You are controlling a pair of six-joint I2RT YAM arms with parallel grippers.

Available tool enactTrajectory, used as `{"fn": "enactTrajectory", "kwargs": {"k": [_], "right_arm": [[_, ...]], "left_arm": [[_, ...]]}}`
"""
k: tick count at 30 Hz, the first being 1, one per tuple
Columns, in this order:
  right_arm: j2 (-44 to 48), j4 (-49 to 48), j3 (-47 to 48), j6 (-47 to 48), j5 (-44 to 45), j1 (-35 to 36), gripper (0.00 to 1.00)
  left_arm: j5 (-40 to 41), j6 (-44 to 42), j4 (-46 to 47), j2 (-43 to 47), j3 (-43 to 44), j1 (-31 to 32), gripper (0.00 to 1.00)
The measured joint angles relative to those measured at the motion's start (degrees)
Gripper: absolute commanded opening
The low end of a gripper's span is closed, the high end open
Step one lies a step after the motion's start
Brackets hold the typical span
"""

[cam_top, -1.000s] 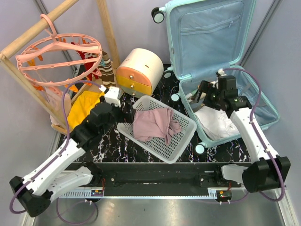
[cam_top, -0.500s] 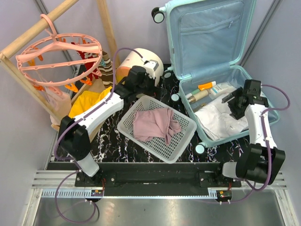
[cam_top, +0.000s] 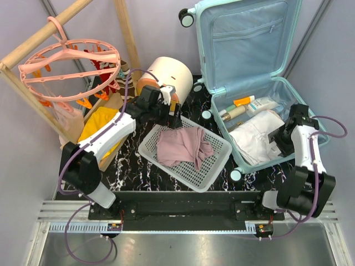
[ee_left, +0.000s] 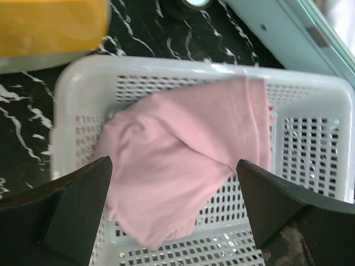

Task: Open, take out, and arrange the luggage
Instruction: Pick up the clothes from the luggage.

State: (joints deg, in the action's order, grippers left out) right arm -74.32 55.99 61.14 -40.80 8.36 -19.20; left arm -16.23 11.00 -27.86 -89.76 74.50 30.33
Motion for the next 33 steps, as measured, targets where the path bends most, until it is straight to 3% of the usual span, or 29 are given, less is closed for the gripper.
{"fn": "enactTrajectory", "kwargs": {"k": [4, 8, 12, 17, 23, 30, 33], "right_arm": [[-4.6, -1.5, 0.4, 4.2, -1.9, -0.2, 0.68], [-5.3, -5.8, 4.2, 6.0, -9.0, 0.1, 0.75], [-11.8, -8.6, 16.5, 5.7, -11.3, 6.0, 0.76], [-26.5, -6.1, 31.9, 1.2, -8.9, 14.3, 0.75], [-35.4, 1.9, 35.1, -1.8, -5.2, 15.8, 0.71], [-37.2, 8.3, 35.8, -4.5, -3.1, 17.6, 0.71], [-38.8, 9.2, 36.0, -4.4, -2.3, 18.8, 0.65]], "left_arm": [[-0.4, 0.4, -0.4, -3.1, 3.7, -1.6, 0.99], [-1.7, 1.0, -0.4, -6.5, 7.1, -1.5, 0.99], [-2.3, 1.0, -1.2, -8.6, 9.5, -1.4, 0.99], [-2.2, 0.2, -3.0, -9.0, 10.4, -1.4, 0.99], [-1.3, -1.1, -5.0, -9.0, 10.4, -1.6, 0.99], [0.0, -1.6, -5.8, -7.8, 8.9, -1.7, 0.99], [0.4, -1.8, -5.9, -6.2, 7.4, -1.8, 0.99]]}}
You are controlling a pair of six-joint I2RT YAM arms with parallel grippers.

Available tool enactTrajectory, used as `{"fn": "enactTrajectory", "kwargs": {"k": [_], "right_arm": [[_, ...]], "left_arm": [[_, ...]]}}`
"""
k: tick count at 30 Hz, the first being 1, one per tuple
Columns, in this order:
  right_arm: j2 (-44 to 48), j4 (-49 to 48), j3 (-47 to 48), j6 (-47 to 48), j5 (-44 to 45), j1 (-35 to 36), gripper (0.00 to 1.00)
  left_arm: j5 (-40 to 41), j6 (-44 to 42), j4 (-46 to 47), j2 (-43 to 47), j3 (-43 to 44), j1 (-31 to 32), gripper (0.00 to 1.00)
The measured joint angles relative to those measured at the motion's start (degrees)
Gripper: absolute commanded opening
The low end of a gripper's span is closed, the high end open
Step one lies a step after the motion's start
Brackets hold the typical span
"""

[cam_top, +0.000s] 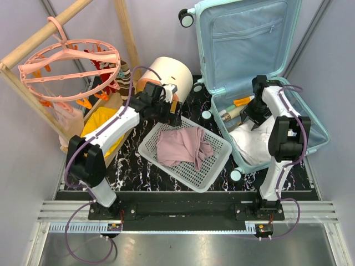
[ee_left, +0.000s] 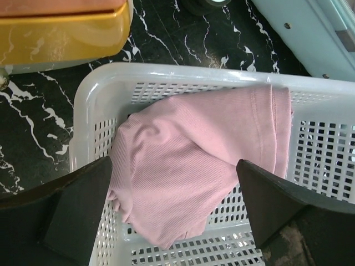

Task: Open, take out, and arrange the luggage
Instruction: Pick up the clothes from the luggage.

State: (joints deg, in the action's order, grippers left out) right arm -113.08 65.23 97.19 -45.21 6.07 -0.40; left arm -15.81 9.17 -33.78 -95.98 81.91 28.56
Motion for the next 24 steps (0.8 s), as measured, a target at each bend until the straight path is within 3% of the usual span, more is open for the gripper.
{"fn": "enactTrajectory", "kwargs": {"k": [10, 15, 19, 24], "right_arm": [[-3.5, 1.0, 0.0, 2.5, 2.9, 1.7, 0.28], [-3.0, 0.2, -0.8, 2.8, 3.2, 2.0, 0.27], [0.1, -1.3, -3.3, 3.0, 4.0, 2.2, 0.32], [5.3, -3.5, -6.7, 3.0, 4.9, 2.2, 0.24]], "left_arm": [[2.0, -0.2, -0.6, 3.9, -3.7, 0.0, 0.99], [3.0, -0.2, -0.6, 5.1, -4.0, 0.0, 0.99], [3.3, -0.2, -0.6, 5.8, -4.6, 0.0, 0.99], [3.3, -0.1, -0.6, 6.3, -5.3, 0.0, 0.99]]}}
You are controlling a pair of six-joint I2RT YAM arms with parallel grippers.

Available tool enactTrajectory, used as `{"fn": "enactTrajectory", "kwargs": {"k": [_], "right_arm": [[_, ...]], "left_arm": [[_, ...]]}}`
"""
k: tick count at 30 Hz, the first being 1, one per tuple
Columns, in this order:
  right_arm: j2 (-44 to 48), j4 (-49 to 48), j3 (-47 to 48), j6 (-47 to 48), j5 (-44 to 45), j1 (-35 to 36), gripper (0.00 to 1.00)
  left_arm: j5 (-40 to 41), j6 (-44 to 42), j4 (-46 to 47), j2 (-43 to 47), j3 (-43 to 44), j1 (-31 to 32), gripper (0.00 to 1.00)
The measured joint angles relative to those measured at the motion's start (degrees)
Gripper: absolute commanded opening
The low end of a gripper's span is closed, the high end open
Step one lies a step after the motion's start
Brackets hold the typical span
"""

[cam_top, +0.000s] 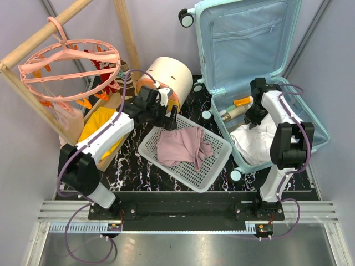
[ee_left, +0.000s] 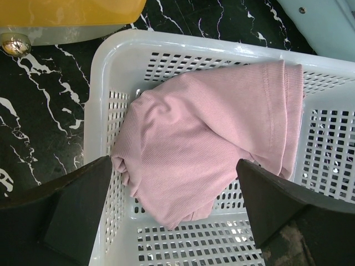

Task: Open, take out, and arrange the luggage
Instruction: Pick up the clothes from the luggage.

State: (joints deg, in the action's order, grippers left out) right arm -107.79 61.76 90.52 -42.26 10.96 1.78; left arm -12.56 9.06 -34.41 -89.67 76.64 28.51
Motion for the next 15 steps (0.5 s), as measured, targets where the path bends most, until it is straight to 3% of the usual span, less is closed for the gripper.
{"fn": "enactTrajectory", "kwargs": {"k": [1, 4, 15], "right_arm": [[0.8, -0.3, -0.6, 0.0, 0.0, 0.0, 0.13], [2.6, -0.9, -2.9, 0.1, 0.2, 0.0, 0.0], [11.3, -8.0, -11.2, 4.5, -1.3, 0.0, 0.0]], "left_arm": [[0.0, 0.0, 0.0, 0.3, -0.4, 0.0, 0.99], [0.0, 0.0, -0.2, 1.4, -1.2, 0.0, 0.99], [0.0, 0.6, -0.2, 5.3, -3.0, 0.0, 0.99]]}}
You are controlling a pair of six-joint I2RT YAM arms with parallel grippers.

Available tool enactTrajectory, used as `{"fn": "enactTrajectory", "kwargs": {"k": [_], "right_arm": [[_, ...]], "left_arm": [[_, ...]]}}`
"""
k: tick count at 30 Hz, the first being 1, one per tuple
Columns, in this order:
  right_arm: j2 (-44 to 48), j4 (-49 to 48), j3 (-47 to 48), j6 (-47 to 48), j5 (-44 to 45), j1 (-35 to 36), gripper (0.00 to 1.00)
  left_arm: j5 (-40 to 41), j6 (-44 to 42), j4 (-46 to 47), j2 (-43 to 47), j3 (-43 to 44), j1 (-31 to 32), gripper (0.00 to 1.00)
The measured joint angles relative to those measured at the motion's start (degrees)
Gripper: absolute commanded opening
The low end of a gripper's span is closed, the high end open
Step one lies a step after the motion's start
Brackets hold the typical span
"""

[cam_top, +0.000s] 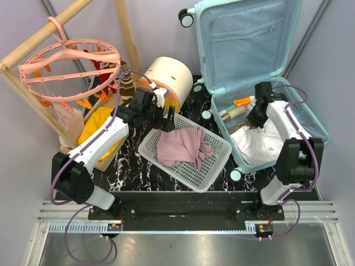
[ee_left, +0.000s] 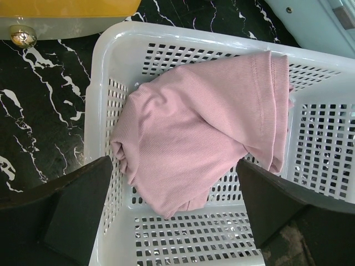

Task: Open, take out, and arrange the luggage
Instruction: Pick up the clothes from the luggage.

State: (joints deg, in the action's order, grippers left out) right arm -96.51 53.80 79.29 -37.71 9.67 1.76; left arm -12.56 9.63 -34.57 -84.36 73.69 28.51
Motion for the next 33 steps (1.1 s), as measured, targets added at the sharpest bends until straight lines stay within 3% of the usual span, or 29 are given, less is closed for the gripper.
{"fn": "enactTrajectory", "kwargs": {"k": [7, 14, 24, 33], "right_arm": [[5.1, -4.1, 1.5, 9.3, -13.4, 0.2, 0.0], [3.4, -2.3, 2.0, 17.0, -19.3, 1.1, 0.0], [3.0, -1.0, 2.0, 27.3, -26.8, 12.4, 0.0], [3.1, -0.6, 3.1, 28.6, -28.0, 20.5, 0.0]], "left_arm": [[0.0, 0.6, 0.0, 0.7, -0.2, 0.0, 0.99], [0.0, 0.7, 0.0, 0.9, -0.2, 0.0, 0.99], [0.0, 0.9, 0.2, 4.5, -2.2, 0.0, 0.99], [0.2, 1.4, 0.4, 7.9, -5.4, 0.2, 0.99]]}}
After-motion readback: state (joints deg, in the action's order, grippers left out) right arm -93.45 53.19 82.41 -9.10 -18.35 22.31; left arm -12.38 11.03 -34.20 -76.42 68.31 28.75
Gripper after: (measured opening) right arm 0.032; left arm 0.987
